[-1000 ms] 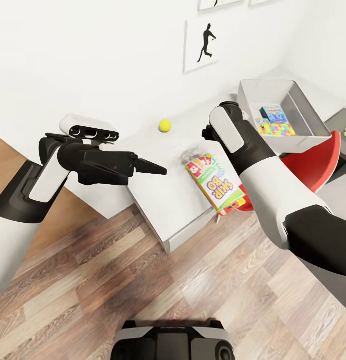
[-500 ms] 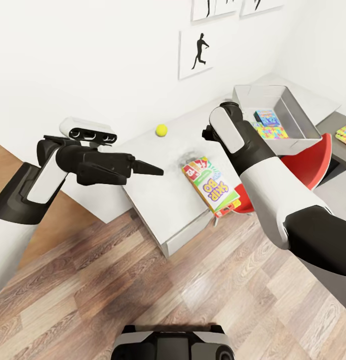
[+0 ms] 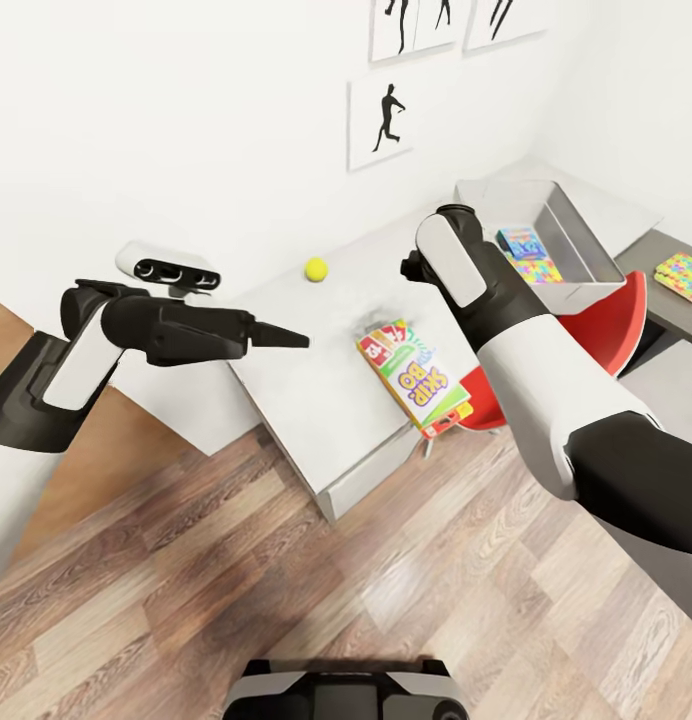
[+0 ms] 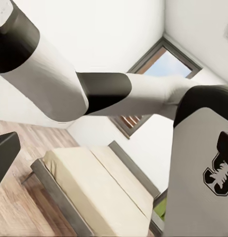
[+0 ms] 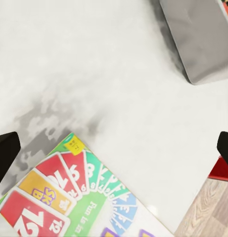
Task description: Put all the toys in the child's room - the three board games (two on the bed and one on the table), the two jigsaw puzzles on the table, and the tennis ball on the table - inside the toy box on the table in the child's room.
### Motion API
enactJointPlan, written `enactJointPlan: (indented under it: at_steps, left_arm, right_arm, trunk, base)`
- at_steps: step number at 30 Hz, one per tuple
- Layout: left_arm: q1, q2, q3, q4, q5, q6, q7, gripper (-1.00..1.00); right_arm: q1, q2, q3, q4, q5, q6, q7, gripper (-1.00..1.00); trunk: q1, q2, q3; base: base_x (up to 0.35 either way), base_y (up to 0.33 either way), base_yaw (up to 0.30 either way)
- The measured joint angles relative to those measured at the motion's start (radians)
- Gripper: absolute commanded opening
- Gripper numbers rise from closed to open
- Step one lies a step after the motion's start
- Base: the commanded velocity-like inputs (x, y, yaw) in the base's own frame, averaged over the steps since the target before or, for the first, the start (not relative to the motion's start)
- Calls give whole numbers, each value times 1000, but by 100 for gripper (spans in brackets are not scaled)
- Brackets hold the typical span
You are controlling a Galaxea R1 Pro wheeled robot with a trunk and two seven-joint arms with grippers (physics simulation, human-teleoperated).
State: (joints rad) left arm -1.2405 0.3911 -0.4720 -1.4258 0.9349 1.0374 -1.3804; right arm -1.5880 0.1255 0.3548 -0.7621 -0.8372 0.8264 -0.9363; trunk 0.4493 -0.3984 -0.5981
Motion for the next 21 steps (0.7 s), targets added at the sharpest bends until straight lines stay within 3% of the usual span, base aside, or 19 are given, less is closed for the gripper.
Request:
enactJointPlan:
  at_steps: [9,17,21]
  left_arm:
    - [42,78,0,2,2,0,0,100]
    - [68,94,0,3,2,0,-1,100]
    - [85,95,-1,10,2,0,-1,100]
  right_arm:
    - [0,6,-5,0,-1,1,1,100]
    - [0,18,-11,-30,-2,26,-1,100]
    - [2,26,-12,-88,-1,55,-1,100]
  trunk:
    - [0,0,14]
    - [0,0,27]
    - [0,0,34]
  base:
    - [0,0,-62]
    - [0,0,-62]
    - [0,0,-61]
